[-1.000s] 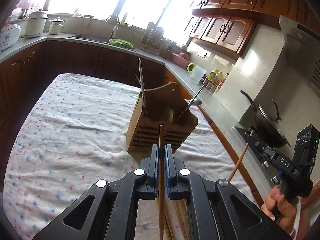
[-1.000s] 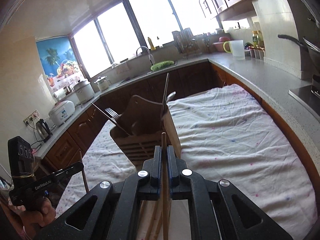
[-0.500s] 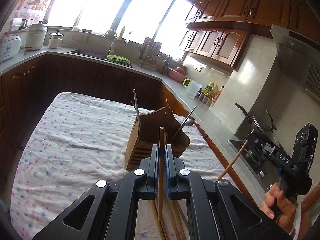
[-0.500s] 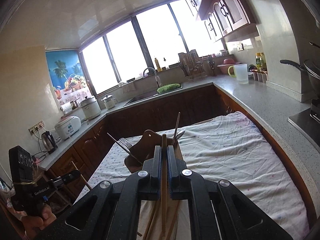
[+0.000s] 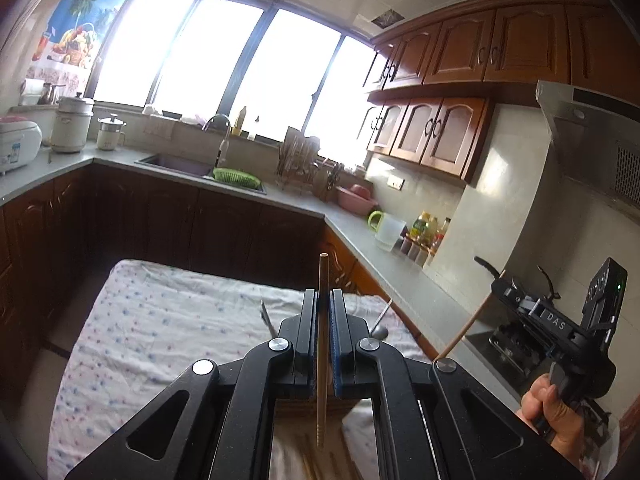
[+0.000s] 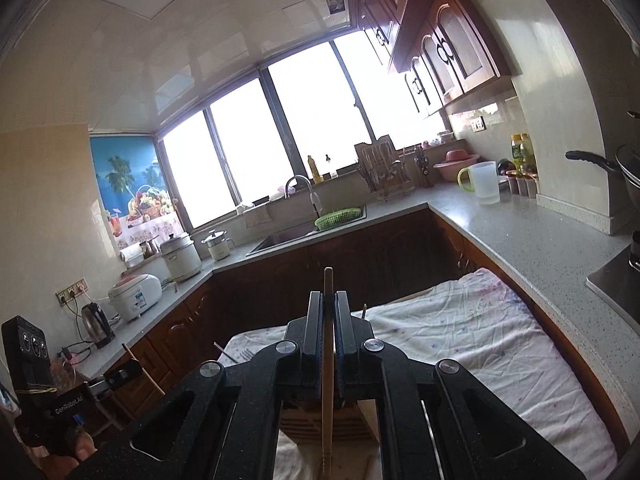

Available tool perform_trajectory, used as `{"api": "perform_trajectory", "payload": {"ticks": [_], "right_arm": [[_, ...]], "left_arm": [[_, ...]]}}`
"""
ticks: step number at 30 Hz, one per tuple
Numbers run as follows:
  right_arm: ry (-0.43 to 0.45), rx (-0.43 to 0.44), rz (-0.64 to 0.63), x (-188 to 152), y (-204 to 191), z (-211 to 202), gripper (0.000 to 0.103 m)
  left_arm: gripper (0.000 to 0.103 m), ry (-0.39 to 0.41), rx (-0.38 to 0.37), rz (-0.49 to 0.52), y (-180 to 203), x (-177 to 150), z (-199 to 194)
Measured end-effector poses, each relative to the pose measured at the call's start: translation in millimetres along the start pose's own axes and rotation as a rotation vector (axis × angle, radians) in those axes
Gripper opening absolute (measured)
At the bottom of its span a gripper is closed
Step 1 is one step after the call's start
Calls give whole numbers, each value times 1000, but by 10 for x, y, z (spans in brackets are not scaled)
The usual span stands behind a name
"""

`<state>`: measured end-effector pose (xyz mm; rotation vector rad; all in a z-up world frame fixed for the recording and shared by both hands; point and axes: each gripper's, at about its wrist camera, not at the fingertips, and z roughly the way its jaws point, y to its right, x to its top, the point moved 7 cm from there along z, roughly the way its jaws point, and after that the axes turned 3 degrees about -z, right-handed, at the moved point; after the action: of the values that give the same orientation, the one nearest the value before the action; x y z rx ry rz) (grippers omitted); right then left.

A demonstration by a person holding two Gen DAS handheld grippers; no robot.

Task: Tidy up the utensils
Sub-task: 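Insert the bamboo chopsticks into the wooden holder with both grippers and release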

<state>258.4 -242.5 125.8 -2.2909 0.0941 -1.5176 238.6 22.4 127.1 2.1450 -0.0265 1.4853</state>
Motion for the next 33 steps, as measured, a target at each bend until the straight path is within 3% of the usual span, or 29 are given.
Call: {"api": "perform_trajectory", "payload": {"ticks": [5, 9, 20, 26, 33], "right_arm": [[54, -21, 13, 192, 44, 246, 5], [81, -38, 9, 210, 103, 469, 5], [-2, -61, -6, -375, 262, 904, 5], [-75, -61, 13, -644, 355, 1009, 5], [-87, -66, 8, -634, 321, 1021, 5]], "left_arm": [[3, 62, 33, 4, -7, 179, 280], [3, 73, 72, -5, -79, 90, 566], [3, -33, 118, -46, -250, -542, 1122], [4, -67, 118, -49, -367, -470, 1196], [4, -67, 124, -39, -366, -444, 1193]]}}
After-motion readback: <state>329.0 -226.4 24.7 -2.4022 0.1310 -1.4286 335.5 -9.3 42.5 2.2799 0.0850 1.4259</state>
